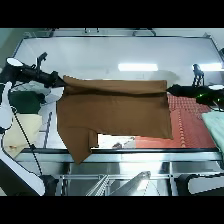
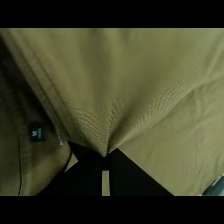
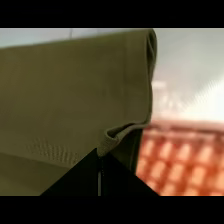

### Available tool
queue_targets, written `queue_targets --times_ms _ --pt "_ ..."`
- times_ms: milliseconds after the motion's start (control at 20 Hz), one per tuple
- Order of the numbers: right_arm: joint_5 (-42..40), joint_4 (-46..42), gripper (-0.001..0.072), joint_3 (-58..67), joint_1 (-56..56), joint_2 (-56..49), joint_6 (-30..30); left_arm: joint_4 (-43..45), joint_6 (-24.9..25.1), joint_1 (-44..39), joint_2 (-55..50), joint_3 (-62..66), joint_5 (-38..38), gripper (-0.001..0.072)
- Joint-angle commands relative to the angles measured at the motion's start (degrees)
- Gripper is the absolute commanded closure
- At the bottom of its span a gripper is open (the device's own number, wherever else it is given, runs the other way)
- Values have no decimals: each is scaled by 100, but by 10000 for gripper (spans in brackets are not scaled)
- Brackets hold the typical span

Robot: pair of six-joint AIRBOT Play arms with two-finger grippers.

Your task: Fold the shirts.

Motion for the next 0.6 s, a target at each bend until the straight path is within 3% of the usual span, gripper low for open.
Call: queue_targets --times_ms 0,350,400,450,550 --pt "105 -114 688 -199 -28 -46 -11 153 -68 105 -15 -435 -299 692" --pt "304 -103 671 -205 -22 -125 31 142 22 90 -13 -774 -170 690" --pt "413 -96 532 -199 -26 -111 50 131 20 87 -9 -715 -361 585" --pt "570 -98 411 -188 -57 -50 50 127 -66 87 -9 -568 -603 392" --pt "1082 -214 413 -177 -240 284 260 131 -258 118 39 -87 -1126 388"
